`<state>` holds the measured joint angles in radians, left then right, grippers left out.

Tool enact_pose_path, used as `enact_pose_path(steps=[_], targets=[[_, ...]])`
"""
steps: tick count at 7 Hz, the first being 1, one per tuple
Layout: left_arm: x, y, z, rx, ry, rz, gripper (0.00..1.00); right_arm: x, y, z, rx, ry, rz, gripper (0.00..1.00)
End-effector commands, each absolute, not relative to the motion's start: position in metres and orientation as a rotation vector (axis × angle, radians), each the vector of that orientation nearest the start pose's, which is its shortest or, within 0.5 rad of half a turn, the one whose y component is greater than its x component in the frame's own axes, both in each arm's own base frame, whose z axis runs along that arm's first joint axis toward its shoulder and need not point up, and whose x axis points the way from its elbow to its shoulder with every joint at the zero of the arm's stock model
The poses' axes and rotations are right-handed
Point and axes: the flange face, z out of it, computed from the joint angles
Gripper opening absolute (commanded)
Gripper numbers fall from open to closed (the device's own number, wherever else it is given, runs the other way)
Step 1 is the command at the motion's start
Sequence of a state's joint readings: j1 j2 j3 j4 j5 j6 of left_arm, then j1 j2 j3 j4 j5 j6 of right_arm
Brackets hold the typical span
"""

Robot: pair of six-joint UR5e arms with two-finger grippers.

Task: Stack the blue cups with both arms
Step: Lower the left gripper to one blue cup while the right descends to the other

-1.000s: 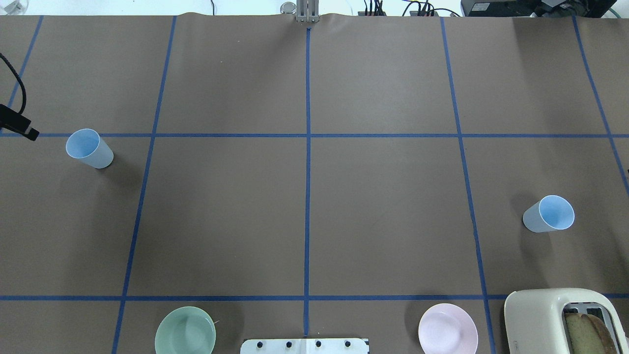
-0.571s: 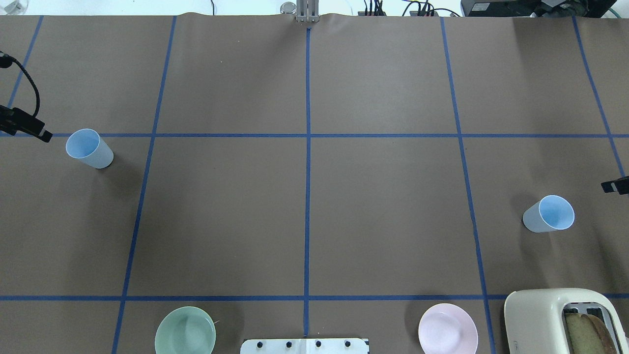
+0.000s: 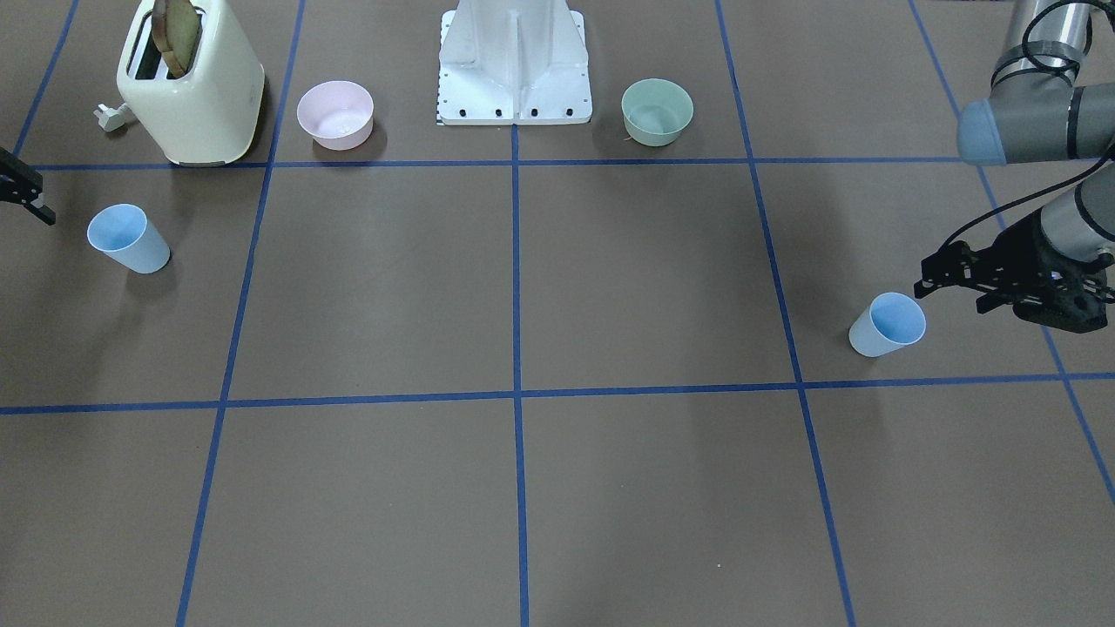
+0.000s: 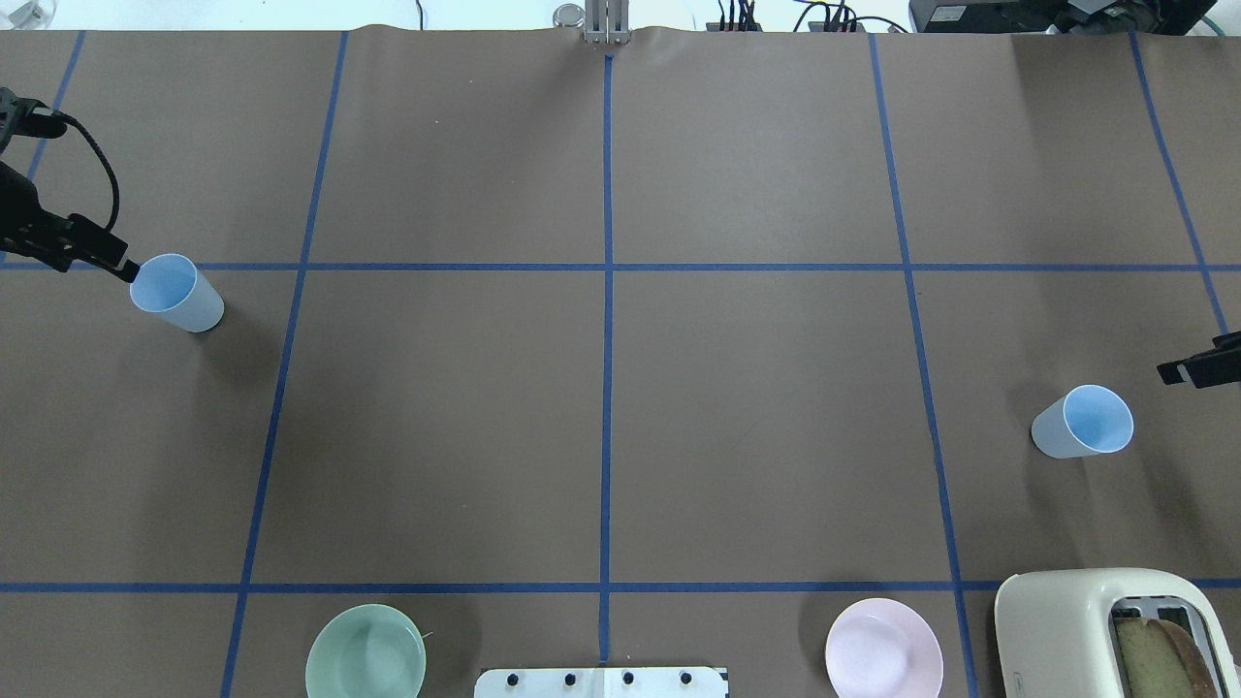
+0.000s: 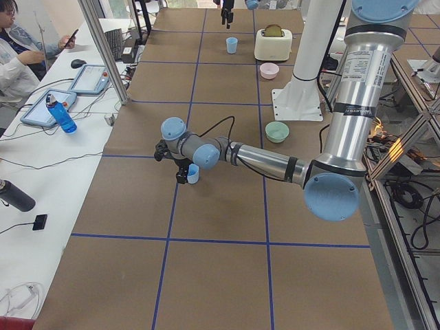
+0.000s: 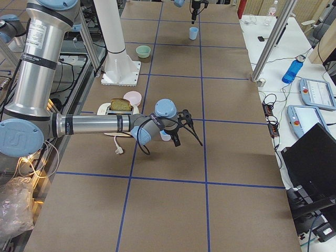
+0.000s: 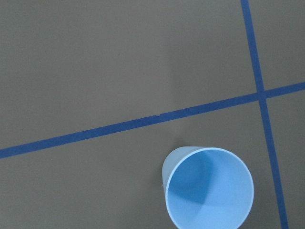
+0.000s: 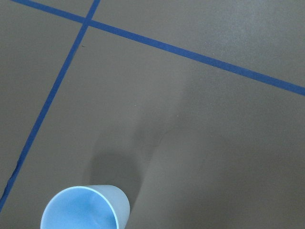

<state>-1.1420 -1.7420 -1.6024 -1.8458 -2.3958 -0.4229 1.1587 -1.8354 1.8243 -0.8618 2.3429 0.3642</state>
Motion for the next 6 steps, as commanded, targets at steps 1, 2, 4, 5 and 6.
enact_pose_path(steps=[1, 2, 4, 5, 6], targets=[[0.198, -0.568, 0.517, 0.060, 0.921, 0.195, 0.95, -0.109, -0.394, 0.564, 0.356, -0.949, -0.334, 0.99], [0.201, -0.575, 0.523, 0.051, 0.915, 0.193, 0.93, -0.116, -0.393, 0.563, 0.351, -0.950, -0.349, 0.99], [0.206, -0.574, 0.524, 0.048, 0.918, 0.195, 0.88, -0.144, -0.387, 0.568, 0.341, -0.912, -0.396, 0.99], [0.208, -0.573, 0.524, 0.045, 0.919, 0.199, 0.84, -0.144, -0.387, 0.570, 0.339, -0.910, -0.396, 0.98], [0.211, -0.572, 0.524, 0.043, 0.919, 0.202, 0.82, -0.147, -0.386, 0.571, 0.333, -0.909, -0.402, 0.98]])
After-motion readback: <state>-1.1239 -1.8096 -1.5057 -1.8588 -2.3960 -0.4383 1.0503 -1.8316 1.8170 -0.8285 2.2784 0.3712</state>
